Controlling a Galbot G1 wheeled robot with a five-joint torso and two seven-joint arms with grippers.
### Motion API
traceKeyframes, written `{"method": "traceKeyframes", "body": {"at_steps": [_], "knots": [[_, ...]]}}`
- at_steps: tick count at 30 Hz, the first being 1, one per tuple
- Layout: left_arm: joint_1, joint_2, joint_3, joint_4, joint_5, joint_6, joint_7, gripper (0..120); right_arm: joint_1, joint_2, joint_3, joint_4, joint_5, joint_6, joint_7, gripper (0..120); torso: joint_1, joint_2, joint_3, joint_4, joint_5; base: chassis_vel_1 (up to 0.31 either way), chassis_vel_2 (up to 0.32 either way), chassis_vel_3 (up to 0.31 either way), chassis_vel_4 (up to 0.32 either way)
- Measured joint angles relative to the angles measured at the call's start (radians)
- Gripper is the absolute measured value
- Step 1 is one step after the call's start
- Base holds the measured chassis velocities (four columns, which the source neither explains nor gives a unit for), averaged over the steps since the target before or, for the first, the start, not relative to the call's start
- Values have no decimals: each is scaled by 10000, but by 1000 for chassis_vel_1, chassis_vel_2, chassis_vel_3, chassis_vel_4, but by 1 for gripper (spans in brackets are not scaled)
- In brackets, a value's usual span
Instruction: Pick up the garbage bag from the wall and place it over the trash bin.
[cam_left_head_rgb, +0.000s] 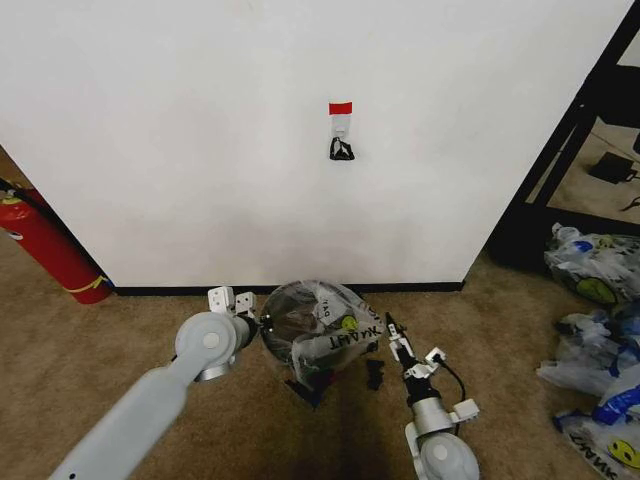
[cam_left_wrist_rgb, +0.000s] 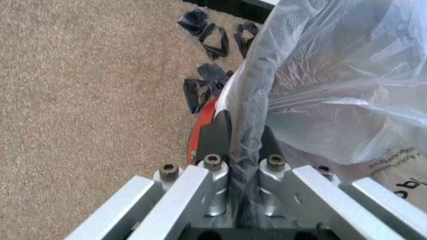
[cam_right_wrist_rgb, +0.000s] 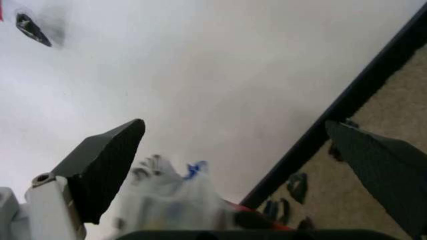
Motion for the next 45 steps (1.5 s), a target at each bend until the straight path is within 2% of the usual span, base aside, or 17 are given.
{"method": "traceKeyframes", "body": {"at_steps": [5,8,12,15,17,23,25,26,32,33,37,39,45], "knots": [[-55,116,-39,-148,-153,40,-73,0,-228,-81,194,54,501,-244,-248,100,0,0,0,2,0,0,0,0,0],[-92,201,-52,-224,-258,87,-91,0,-511,-168,238,126,251,-555,-937,99,0,1,-1,1,0,0,0,0,0],[-176,351,33,-241,-285,148,-89,0,-642,-590,602,-444,-1557,-627,-2882,88,0,2,-1,1,2,0,0,0,0],[-212,399,211,-365,-286,256,-43,0,-375,-1119,929,-700,-2938,-384,-3814,98,0,2,-1,-1,0,0,0,0,0],[-212,396,234,-412,-286,268,-40,0,-247,-1226,1015,-726,-3373,-287,-4019,99,0,2,-2,0,0,0,0,0,0],[-184,390,394,-615,-244,375,-9,0,460,-2077,1313,-389,-6589,221,-4726,99,0,2,-1,3,0,0,0,0,0],[-183,391,408,-614,-234,383,-8,0,512,-2173,1271,-332,-6923,278,-4731,99,0,2,-1,1,0,0,0,0,0],[-183,385,443,-616,-216,404,-6,0,613,-2300,1170,-255,-7427,381,-4717,91,0,2,0,1,0,0,0,0,0],[-274,379,648,-665,-172,447,-12,0,965,-2507,836,-238,-8433,513,-4609,68,0,2,0,0,1,0,0,0,0],[-274,379,648,-665,-172,447,-12,0,965,-2507,836,-238,-8433,513,-4609,68,0,2,0,0,1,0,0,0,0],[-398,430,799,-669,-165,466,-25,0,1133,-2687,767,-353,-8593,526,-4596,50,0,1,0,1,0,0,0,0,0],[-409,427,805,-671,-165,467,-28,0,1141,-2731,753,-378,-8594,525,-4592,47,0,2,0,1,0,0,0,0,0],[-382,360,820,-793,-164,474,-74,0,1191,-3032,589,-716,-8526,530,-4544,22,0,2,0,0,1,0,0,0,0]]}}
